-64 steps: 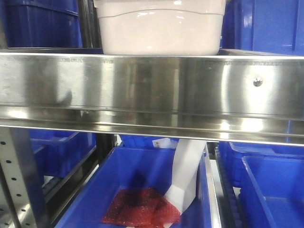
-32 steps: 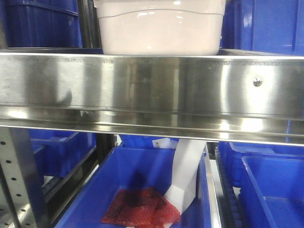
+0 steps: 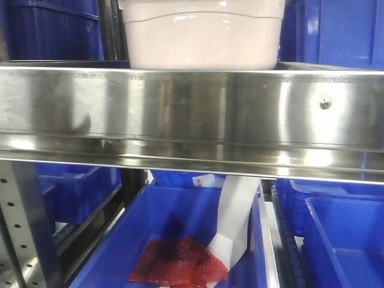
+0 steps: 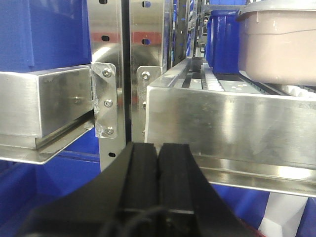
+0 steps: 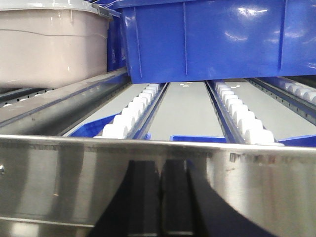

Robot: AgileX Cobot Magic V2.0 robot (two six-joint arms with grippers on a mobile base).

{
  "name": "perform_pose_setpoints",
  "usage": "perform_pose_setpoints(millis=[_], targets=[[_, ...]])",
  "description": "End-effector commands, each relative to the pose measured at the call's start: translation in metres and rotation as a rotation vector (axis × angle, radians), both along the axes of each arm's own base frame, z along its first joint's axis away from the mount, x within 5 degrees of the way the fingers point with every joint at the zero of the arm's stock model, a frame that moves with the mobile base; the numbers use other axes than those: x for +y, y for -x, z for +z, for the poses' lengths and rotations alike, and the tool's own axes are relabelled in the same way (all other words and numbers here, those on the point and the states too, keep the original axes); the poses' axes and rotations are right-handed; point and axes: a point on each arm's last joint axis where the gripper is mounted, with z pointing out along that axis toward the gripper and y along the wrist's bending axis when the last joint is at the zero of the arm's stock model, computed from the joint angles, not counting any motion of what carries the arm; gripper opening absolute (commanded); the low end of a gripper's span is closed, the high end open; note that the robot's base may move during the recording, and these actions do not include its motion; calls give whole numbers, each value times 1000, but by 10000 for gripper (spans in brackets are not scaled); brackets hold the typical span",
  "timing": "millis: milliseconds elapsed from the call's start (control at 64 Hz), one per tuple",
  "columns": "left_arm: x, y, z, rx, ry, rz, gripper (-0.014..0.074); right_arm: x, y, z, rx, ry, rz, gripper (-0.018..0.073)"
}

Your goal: Grab white bin and place on right shelf

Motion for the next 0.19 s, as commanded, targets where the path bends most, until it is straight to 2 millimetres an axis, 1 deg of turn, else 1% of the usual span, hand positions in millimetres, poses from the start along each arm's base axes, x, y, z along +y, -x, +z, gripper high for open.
perform_pose_setpoints(millis=[0,172], targets=[[2,1,2,-75,12,18,-127,-1,2,9,-112,3,-9,71],[2,1,2,-75,12,18,-127,-1,2,9,-112,3,-9,71]])
